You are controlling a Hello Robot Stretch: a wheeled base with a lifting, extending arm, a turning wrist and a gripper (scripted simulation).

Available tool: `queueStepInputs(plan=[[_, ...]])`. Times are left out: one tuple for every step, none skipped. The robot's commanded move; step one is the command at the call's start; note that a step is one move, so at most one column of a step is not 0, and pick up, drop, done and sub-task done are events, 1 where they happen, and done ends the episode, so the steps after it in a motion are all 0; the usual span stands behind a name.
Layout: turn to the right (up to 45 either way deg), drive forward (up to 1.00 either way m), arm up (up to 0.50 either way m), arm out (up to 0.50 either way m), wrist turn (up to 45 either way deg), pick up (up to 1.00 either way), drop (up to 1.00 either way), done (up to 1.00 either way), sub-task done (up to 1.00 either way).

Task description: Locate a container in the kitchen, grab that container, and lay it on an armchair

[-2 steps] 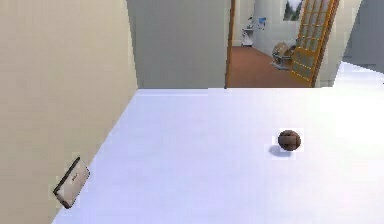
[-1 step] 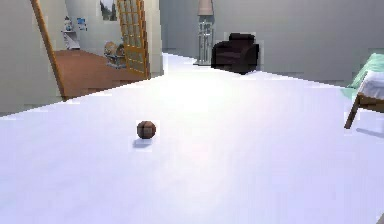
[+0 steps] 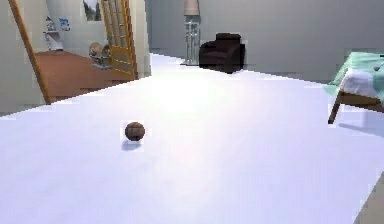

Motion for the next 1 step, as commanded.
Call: queueStepInputs(plan=[[0.0, 0.30, 0.00, 0.00, 0.0, 0.00, 0.00, 0.00, 0.00]])
